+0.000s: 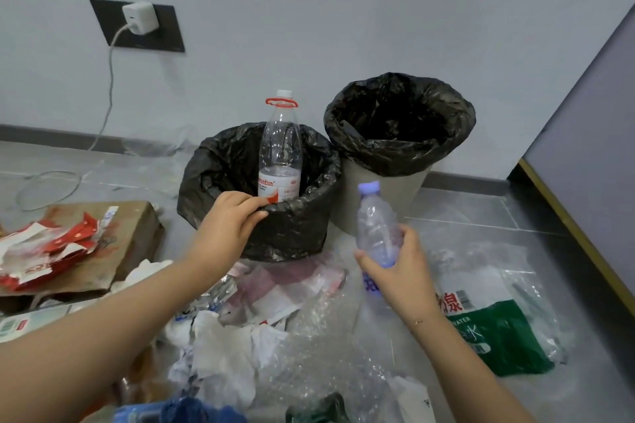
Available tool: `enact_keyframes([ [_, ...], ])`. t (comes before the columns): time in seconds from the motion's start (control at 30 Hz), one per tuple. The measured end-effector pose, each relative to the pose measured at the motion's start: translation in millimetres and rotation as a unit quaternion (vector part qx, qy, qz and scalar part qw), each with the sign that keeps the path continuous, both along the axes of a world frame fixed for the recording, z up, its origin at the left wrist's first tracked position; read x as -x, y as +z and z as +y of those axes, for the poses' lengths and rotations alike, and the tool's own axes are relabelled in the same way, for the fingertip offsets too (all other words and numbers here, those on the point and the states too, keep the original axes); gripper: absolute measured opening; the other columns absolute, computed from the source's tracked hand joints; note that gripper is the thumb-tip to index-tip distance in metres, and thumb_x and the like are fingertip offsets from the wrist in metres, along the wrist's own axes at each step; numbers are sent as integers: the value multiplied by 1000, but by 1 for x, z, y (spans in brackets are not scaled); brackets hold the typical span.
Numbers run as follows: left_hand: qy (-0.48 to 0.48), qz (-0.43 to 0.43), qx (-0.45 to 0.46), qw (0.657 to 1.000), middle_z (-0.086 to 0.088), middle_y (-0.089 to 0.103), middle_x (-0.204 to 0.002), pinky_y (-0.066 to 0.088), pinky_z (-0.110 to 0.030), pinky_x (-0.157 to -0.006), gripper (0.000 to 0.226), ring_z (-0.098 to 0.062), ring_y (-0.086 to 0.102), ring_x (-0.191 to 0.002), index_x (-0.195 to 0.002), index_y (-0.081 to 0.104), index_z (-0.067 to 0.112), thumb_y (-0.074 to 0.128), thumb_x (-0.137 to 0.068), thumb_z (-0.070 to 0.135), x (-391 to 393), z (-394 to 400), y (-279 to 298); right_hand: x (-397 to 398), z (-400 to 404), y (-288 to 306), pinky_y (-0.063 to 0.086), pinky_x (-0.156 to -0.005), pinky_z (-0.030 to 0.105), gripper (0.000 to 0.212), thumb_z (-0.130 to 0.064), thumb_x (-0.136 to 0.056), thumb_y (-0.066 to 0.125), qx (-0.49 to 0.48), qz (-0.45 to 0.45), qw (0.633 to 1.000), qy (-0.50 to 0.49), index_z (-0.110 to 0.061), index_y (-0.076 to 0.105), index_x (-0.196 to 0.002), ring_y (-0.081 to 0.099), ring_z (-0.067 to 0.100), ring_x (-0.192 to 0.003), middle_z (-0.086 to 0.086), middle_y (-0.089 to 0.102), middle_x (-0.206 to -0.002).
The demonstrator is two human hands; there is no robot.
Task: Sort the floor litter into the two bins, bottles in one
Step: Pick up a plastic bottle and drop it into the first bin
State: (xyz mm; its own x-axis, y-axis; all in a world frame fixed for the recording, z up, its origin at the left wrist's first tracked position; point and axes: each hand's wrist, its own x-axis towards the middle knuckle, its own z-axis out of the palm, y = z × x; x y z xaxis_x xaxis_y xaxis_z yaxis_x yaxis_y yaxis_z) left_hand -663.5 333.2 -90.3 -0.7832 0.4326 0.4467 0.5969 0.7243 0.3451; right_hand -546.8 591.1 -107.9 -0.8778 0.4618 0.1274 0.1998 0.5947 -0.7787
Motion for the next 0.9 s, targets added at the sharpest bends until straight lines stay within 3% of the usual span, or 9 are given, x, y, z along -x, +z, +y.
enact_keyframes([
  [0.1, -13, -10, -4, 1000, -6, 66, -96, 34, -20, -88, 29, -27, 57, -96, -109, 70, 8, 54, -92, 25, 1, -7, -1, 25, -27, 43, 48, -95, 38, 70, -61, -66, 68, 60, 124, 990, 15, -23, 43, -120, 49, 15, -111, -5, 43, -112],
  [0.23, -27, -17, -3, 999, -4, 64, -95, 34, -17, -85, 40, -21, 54, -93, -109, 70, 10, 46, -94, 38, 1, -18, -3, 90, -65, 98, 48, -97, 38, 66, -59, -64, 70, 146, 224, 962, 59, -22, 43, -112, 53, 16, -112, 3, 49, -116],
  [0.33, -51, 0, -14, 999, -4, 62, -93, 34, -16, -83, 53, -14, 48, -91, -107, 71, 9, 36, -97, 47, -2, -23, -1, 137, -91, 108, 52, -92, 39, 72, -54, -62, 77, 197, 156, 963, 99, -16, 40, -112, 58, 17, -107, 5, 53, -116],
  [0.43, -65, 0, -26, 998, -5, 61, -94, 32, -13, -84, 58, -12, 46, -90, -106, 71, 9, 30, -98, 50, -6, -19, 1, 156, -106, 96, 50, -83, 32, 71, -42, -74, 77, 168, 13, 978, 121, -10, 35, -122, 58, 18, -101, 7, 55, -119],
  [0.57, -47, -1, -44, 998, -5, 61, -92, 33, -14, -80, 45, -15, 50, -87, -104, 71, 9, 43, -94, 44, -2, -20, 1, 163, -111, 73, 45, -89, 33, 71, -36, -81, 72, 115, -84, 981, 129, -4, 35, -133, 55, 27, -114, 12, 54, -129],
  [0.67, -51, 3, -45, 998, -5, 61, -90, 30, -12, -80, 38, -13, 47, -86, -103, 72, 8, 47, -91, 36, -1, -17, 2, 154, -107, 67, 42, -101, 34, 71, -32, -84, 69, 109, -66, 985, 120, -7, 35, -141, 50, 25, -122, 11, 50, -135],
  [0.73, -38, -2, -44, 998, -5, 62, -91, 30, -13, -81, 34, -16, 50, -89, -105, 72, 9, 52, -92, 33, -1, -11, 3, 136, -100, 68, 44, -95, 29, 58, -26, -87, 66, 130, -12, 986, 107, -10, 43, -137, 54, 18, -111, 7, 53, -129],
  [0.83, -9, -24, -32, 999, -5, 63, -100, 38, -25, -86, 24, -25, 55, -97, -114, 69, 12, 60, -93, 22, -2, -1, 7, 101, -78, 65, 47, -84, 25, 35, -15, -86, 62, 129, 58, 987, 77, -13, 57, -121, 58, 13, -96, 2, 60, -117],
  [0.9, 22, -54, 10, 998, -3, 61, -110, 44, -39, -92, 30, -26, 53, -107, -123, 62, 18, 55, -95, 27, -6, 8, 12, 78, -59, 58, 48, -85, 26, 30, -11, -84, 60, 108, 57, 991, 54, -13, 61, -114, 59, 15, -94, 4, 62, -114],
])
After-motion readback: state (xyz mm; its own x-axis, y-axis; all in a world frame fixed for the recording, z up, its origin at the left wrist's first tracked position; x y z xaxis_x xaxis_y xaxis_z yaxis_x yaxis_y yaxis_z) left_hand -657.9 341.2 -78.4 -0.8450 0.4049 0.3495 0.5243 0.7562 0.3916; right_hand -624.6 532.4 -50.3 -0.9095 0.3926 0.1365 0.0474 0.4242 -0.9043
